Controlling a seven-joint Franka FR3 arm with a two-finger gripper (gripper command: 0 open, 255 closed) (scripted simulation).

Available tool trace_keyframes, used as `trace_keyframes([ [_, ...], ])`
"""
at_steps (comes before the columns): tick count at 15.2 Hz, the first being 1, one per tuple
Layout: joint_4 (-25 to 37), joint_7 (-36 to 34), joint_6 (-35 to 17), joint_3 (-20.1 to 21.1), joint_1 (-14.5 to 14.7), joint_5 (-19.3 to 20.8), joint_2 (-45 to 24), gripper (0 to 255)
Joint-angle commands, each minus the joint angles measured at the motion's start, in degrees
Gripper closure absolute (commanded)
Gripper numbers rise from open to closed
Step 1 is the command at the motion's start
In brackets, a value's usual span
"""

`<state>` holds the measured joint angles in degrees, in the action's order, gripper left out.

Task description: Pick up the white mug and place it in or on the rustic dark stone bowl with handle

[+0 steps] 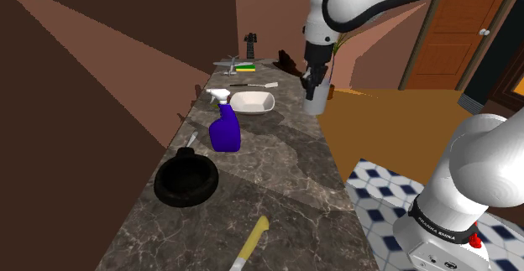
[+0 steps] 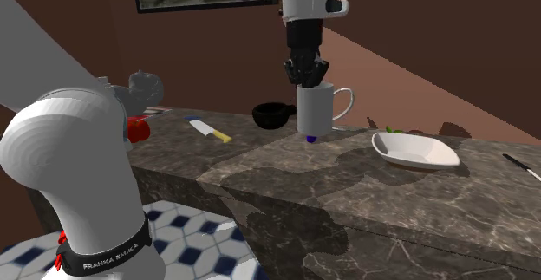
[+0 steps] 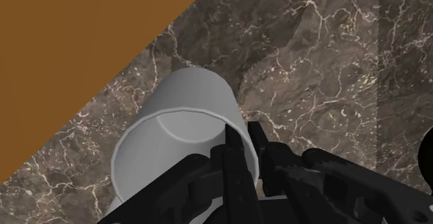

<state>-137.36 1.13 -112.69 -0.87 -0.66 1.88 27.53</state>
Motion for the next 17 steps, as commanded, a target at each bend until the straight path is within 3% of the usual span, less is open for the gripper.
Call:
trace_keyframes([
  [1,1.43,0.19,1.72,-0.11,-0.06,0.03,0.27,255],
  [4,3.15,0.23,3.65,-0.09,-0.05,0.00,0.48,255],
  [17,18.85,-16.51,4.44,11.86,5.72,-2.20,-14.71,255],
])
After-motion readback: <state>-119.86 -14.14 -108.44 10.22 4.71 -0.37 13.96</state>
